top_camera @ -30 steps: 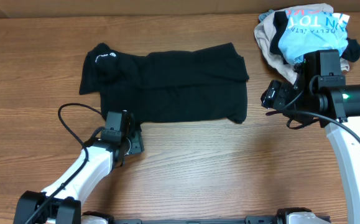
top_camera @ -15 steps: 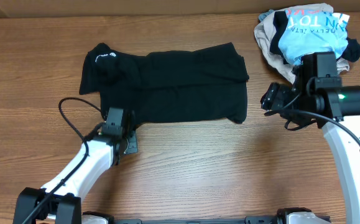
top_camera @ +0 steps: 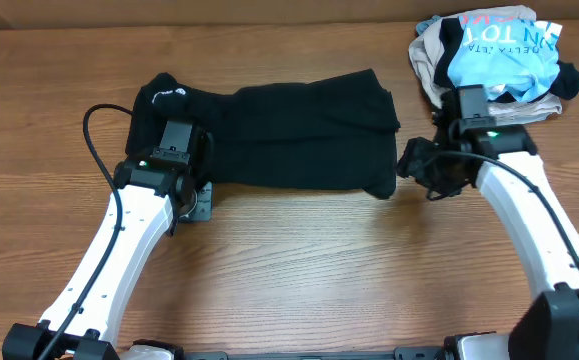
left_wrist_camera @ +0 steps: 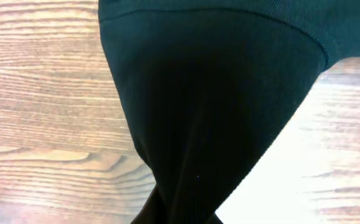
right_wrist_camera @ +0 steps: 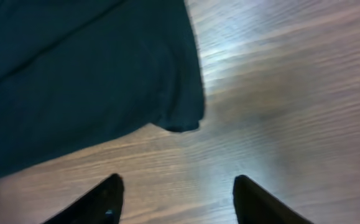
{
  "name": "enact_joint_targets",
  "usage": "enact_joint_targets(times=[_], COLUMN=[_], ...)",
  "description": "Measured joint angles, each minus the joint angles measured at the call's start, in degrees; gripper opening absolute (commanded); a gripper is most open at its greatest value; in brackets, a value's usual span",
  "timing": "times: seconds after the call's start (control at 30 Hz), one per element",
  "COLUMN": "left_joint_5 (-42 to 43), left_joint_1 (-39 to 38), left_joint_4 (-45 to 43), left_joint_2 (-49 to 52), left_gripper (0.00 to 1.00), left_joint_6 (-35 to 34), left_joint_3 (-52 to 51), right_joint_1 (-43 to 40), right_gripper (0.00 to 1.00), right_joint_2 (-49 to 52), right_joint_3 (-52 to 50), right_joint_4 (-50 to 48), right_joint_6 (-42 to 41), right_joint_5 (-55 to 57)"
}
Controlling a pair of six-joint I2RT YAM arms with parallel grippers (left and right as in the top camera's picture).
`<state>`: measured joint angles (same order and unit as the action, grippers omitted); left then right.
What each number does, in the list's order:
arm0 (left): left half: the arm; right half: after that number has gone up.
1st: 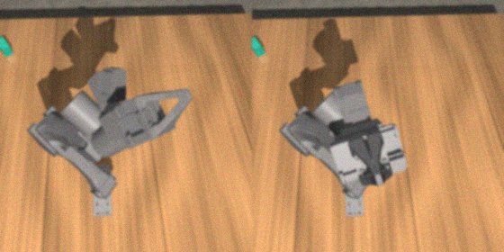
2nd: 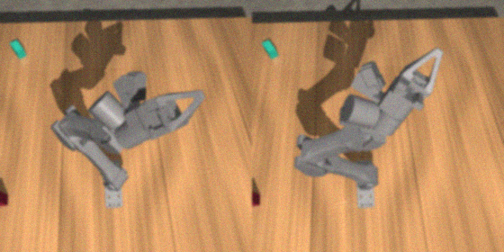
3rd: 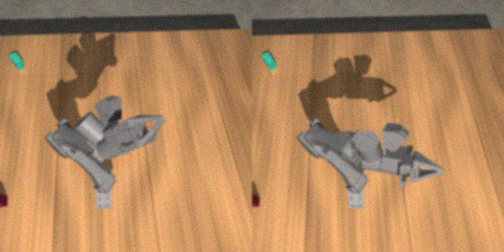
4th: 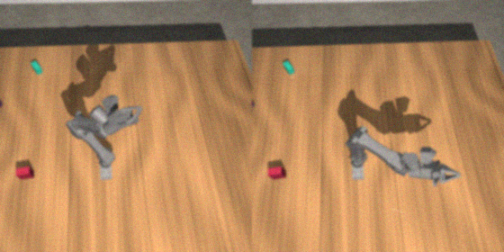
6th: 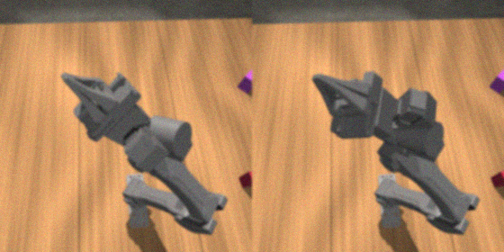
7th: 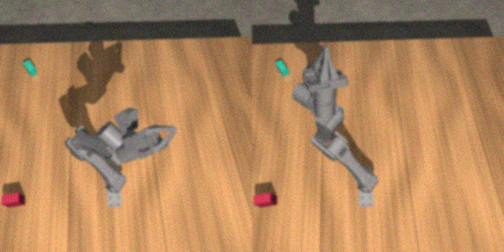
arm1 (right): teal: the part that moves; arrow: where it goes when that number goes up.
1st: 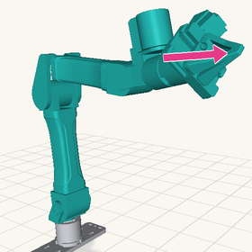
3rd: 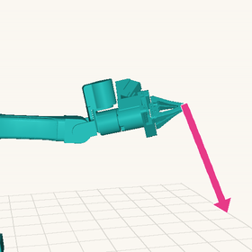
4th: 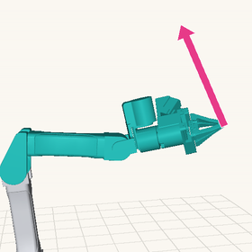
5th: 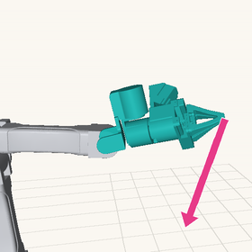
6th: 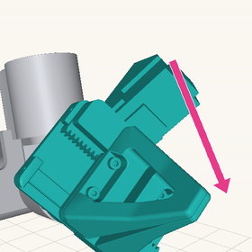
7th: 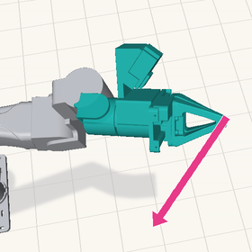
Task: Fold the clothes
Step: 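Grasp the shirt's bottom corners and fold them up toward the top edge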
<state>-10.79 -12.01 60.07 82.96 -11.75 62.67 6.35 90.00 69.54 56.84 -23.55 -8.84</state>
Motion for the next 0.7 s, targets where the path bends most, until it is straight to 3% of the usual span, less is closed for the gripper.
enact_joint_targets(times=[0.4,0.7], left_joint_5=[-0.24,-0.66], left_joint_1=[0.00,0.00], left_joint_4=[1.01,0.55], left_joint_2=[0.00,0.00], left_gripper=[0.04,0.04], left_joint_6=[0.37,0.35], left_joint_3=[0.00,0.00], right_joint_1=[3.10,3.13], right_gripper=[0.57,0.57], right_joint_2=[15.39,17.88], right_joint_3=[-1.73,-3.04], right_joint_4=[-8.07,-10.82], right_joint_6=[-1.66,-1.75], right_joint_5=[-0.17,-0.46])
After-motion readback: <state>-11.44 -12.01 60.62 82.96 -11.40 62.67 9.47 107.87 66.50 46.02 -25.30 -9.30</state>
